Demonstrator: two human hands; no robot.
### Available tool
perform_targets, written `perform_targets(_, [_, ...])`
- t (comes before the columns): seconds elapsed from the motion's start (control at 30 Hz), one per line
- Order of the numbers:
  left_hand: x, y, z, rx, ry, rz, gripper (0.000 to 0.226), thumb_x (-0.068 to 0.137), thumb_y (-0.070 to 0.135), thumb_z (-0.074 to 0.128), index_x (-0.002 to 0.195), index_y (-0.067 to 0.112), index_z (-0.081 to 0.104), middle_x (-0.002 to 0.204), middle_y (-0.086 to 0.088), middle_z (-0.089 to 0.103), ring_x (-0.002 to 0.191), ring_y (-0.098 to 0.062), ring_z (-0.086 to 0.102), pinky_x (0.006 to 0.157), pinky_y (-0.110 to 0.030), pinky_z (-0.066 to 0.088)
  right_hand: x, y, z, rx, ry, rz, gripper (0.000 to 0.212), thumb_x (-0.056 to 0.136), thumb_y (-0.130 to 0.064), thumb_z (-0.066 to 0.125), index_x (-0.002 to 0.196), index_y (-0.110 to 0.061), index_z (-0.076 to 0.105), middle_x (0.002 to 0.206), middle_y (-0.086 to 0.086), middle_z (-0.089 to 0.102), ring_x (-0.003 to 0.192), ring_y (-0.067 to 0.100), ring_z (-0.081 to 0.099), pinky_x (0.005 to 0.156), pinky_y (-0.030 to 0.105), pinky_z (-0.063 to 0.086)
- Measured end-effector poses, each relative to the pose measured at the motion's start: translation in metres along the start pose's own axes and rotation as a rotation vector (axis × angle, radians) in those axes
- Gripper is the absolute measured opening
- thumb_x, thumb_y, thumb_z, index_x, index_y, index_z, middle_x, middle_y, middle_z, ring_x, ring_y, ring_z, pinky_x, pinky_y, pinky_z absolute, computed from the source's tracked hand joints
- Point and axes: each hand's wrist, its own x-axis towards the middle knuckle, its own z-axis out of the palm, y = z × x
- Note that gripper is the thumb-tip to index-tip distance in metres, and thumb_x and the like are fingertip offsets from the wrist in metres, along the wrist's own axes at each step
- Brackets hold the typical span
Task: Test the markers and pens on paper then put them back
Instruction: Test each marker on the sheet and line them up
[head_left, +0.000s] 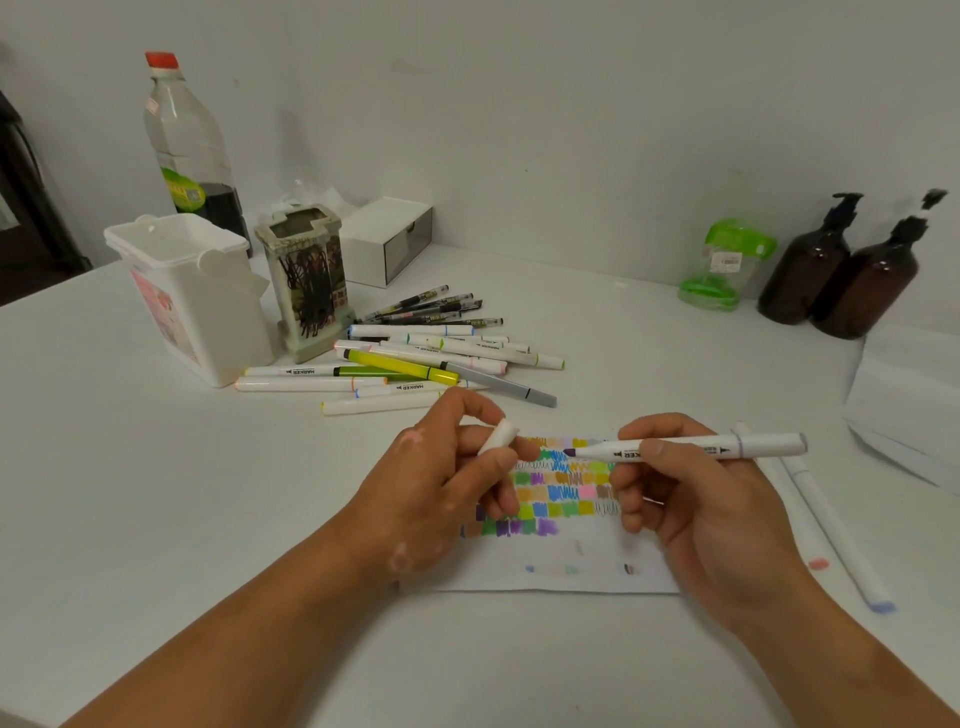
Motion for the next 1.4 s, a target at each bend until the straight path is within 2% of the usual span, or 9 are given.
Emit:
perform_targets(0.2, [0.0, -0.004, 0.003, -0.003, -0.038, -0.013, 0.025, 0.08, 0.048, 0.064, 0.1, 0.033, 0.067, 0.094, 0.011, 0.075, 0.076, -0.004, 0.069, 0.061, -0.018, 0.053, -0.001, 0.001, -0.002, -0.074, -0.022, -0.056, 0.005, 0.077, -0.012, 0.074, 0.081, -0.013, 0.073, 0.065, 0.015, 0.064, 0.051, 0.019, 0.057, 0.043, 0.026, 0.047])
perform_targets(0.4, [-0.001, -0.006, 0.005, 0.082, -0.037, 0.047, 0.023, 0.085, 0.045, 0.063, 0.104, 0.036, 0.07, 0.093, 0.011, 0.073, 0.078, -0.018, 0.068, 0.061, -0.025, 0.058, -0.004, 0.005, 0.001, -0.175, -0.091, -0.067, 0.01, 0.081, -0.017, 0.069, 0.088, -0.016, 0.076, 0.071, 0.015, 0.068, 0.056, 0.021, 0.06, 0.048, 0.026, 0.049])
perform_targets(0.73, [-0.002, 0.0, 0.005, 0.046, -0.034, 0.117, 0.02, 0.087, 0.042, 0.059, 0.101, 0.035, 0.071, 0.074, 0.016, 0.068, 0.059, -0.001, 0.058, 0.054, -0.011, 0.044, -0.008, 0.0, 0.003, -0.242, -0.12, -0.071, 0.021, 0.076, -0.029, 0.08, 0.095, -0.02, 0.079, 0.079, 0.016, 0.074, 0.063, 0.022, 0.068, 0.058, 0.027, 0.056])
perform_targets(0.9, [0.0, -0.002, 0.002, 0.095, 0.003, 0.106, 0.021, 0.087, 0.043, 0.059, 0.104, 0.037, 0.071, 0.087, 0.022, 0.069, 0.077, -0.002, 0.066, 0.058, -0.01, 0.048, -0.007, 0.001, 0.004, -0.273, -0.145, -0.094, 0.022, 0.078, -0.027, 0.085, 0.097, -0.017, 0.079, 0.076, 0.016, 0.072, 0.062, 0.023, 0.065, 0.058, 0.028, 0.054])
perform_targets(1.07, [0.006, -0.007, -0.003, 0.121, 0.109, 0.046, 0.018, 0.088, 0.036, 0.063, 0.102, 0.043, 0.069, 0.092, 0.023, 0.065, 0.09, -0.002, 0.062, 0.068, -0.013, 0.051, -0.003, -0.008, -0.011, -0.054, -0.352, 0.049, 0.069, 0.074, -0.06, 0.079, 0.119, -0.007, 0.073, 0.103, 0.027, 0.071, 0.069, 0.024, 0.061, 0.054, 0.033, 0.051])
perform_targets(1.13, [0.006, -0.01, -0.005, 0.173, 0.129, 0.051, 0.021, 0.09, 0.028, 0.066, 0.103, 0.043, 0.069, 0.092, 0.025, 0.064, 0.092, 0.0, 0.06, 0.069, -0.009, 0.049, -0.003, -0.011, -0.015, 0.002, -0.412, 0.168, 0.074, 0.073, -0.064, 0.076, 0.118, -0.005, 0.072, 0.108, 0.031, 0.07, 0.068, 0.023, 0.06, 0.054, 0.032, 0.051])
perform_targets(1.27, [0.004, -0.013, 0.001, 0.32, 0.087, 0.147, 0.027, 0.088, 0.031, 0.069, 0.109, 0.047, 0.066, 0.097, 0.024, 0.064, 0.099, -0.003, 0.058, 0.075, -0.01, 0.05, -0.009, -0.016, -0.009, -0.477, -0.363, 0.192, 0.036, 0.068, -0.048, 0.077, 0.099, -0.029, 0.074, 0.088, 0.012, 0.079, 0.068, 0.016, 0.066, 0.065, 0.027, 0.05])
perform_targets(1.33, [0.004, -0.015, 0.001, 0.41, 0.076, 0.148, 0.04, 0.08, 0.049, 0.07, 0.119, 0.049, 0.06, 0.101, 0.029, 0.063, 0.103, 0.004, 0.056, 0.08, -0.008, 0.049, -0.01, -0.019, -0.011, -0.624, -0.325, 0.172, 0.034, 0.069, -0.044, 0.074, 0.102, -0.039, 0.072, 0.079, 0.004, 0.079, 0.072, 0.013, 0.07, 0.07, 0.024, 0.05])
perform_targets(1.4, [0.005, -0.02, -0.004, 0.518, 0.027, 0.11, 0.061, 0.067, 0.071, 0.064, 0.123, 0.048, 0.057, 0.11, 0.033, 0.057, 0.105, 0.008, 0.054, 0.085, -0.011, 0.049, -0.004, -0.026, -0.023, -0.752, -0.132, 0.087, 0.025, 0.074, -0.039, 0.076, 0.099, -0.041, 0.074, 0.076, -0.004, 0.077, 0.067, 0.011, 0.07, 0.063, 0.028, 0.051])
